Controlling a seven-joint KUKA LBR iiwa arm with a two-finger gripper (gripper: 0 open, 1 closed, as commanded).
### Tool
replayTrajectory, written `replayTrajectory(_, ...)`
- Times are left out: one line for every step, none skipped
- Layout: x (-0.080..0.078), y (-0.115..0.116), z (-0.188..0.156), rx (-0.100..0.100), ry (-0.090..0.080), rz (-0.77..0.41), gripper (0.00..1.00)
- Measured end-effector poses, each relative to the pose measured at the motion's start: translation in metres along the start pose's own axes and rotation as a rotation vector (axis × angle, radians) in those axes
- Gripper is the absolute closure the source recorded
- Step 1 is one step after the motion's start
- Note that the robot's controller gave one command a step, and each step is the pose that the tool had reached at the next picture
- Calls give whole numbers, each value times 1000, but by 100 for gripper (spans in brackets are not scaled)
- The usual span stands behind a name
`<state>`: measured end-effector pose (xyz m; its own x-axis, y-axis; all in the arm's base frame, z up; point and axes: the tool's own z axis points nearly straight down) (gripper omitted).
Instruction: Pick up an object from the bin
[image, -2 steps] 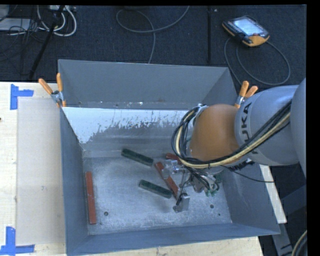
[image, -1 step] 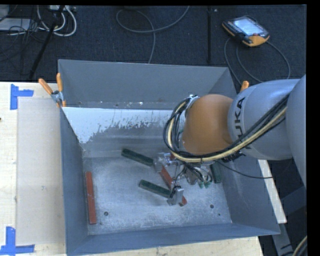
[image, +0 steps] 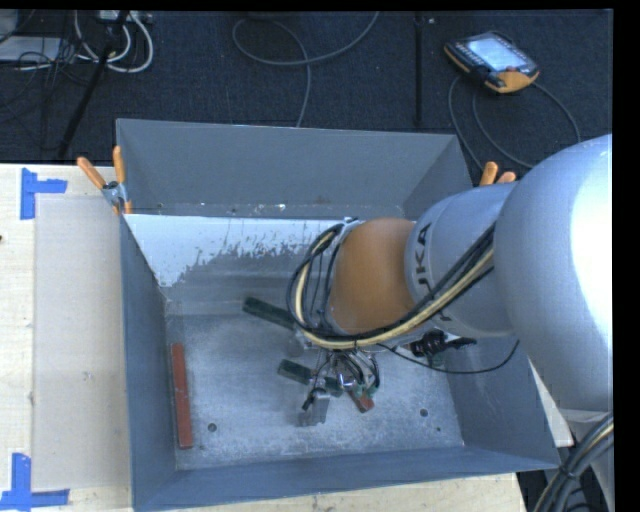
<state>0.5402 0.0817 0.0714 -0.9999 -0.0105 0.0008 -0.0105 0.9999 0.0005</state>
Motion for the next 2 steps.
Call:
replayTrajectory(-3, -2, 2, -1, -1, -77, 100)
replayTrajectory(-3, -4, 2, -1, -1, -87, 100)
